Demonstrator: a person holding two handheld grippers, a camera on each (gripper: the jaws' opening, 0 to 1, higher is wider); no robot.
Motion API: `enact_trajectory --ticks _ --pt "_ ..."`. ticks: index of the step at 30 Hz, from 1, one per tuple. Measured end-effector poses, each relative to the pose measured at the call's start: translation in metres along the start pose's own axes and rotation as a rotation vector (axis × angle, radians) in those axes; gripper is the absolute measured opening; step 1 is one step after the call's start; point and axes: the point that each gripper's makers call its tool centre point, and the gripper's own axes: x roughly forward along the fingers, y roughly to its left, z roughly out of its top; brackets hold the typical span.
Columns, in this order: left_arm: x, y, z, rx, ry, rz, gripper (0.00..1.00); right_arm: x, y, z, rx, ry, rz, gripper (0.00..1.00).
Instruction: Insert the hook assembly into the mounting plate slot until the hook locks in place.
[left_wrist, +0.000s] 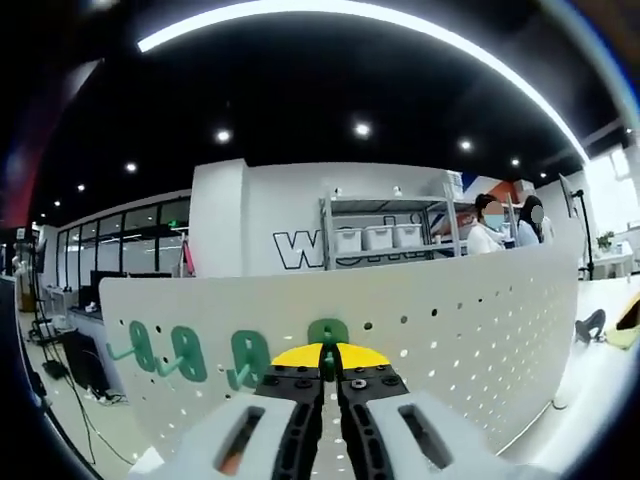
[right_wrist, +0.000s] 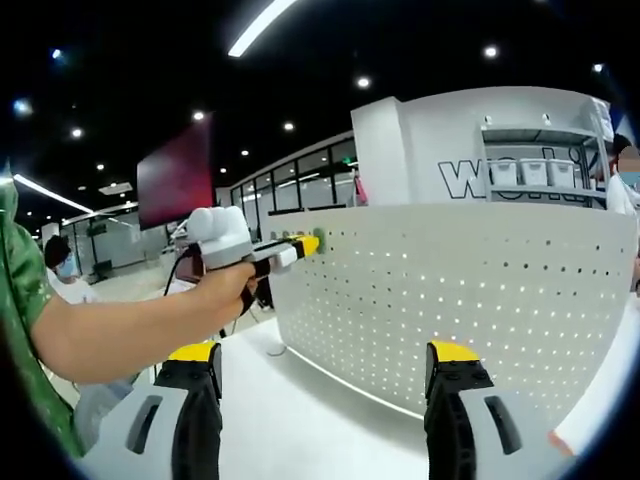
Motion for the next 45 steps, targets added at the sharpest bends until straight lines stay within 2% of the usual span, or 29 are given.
enact_trajectory --ticks 11,17,24,26,28,32,34,40,45 --pt "0.0008 -0.0036 0.0005 0.13 0.002 0.009 0.04 0.0022 -0.0016 -0.0014 0.006 0.0 0.0 0.85" --pt "0.0016 -0.002 0.0005 0.113 0.005 0.02 0.04 0.003 -0.0023 -0.002 0.008 0.0 0.001 0.85" --pt "0.0024 -0.0003 0.0004 0.039 0.009 0.024 0.03 0.0045 -0.0025 -0.0039 0.007 0.006 0.002 0.85" --pt "0.002 0.0007 0.0005 0.011 0.009 0.022 0.03 0.0048 -0.0022 -0.0041 0.007 0.007 0.003 0.85" --pt "0.0014 -0.0007 0.0025 -0.071 -0.003 0.016 0.03 0.0047 -0.0025 -0.0038 0.009 0.005 0.003 0.85" --pt "0.0022 0.001 0.0015 -0.05 0.004 0.019 0.03 0.0043 -0.0031 -0.0039 0.008 0.006 0.001 0.85" --pt "0.0012 0.0016 0.0012 -0.132 0.003 0.021 0.03 0.0042 -0.0027 -0.0037 0.008 0.005 0.001 0.85" --pt "0.0004 0.0003 0.0019 -0.052 0.002 0.022 0.03 0.0039 -0.0041 -0.0051 0.008 0.01 -0.003 0.85" --pt "0.0046 0.0003 -0.0029 -0.032 0.011 0.021 0.03 0.0064 -0.0016 -0.0057 0.009 0.011 0.006 0.85"
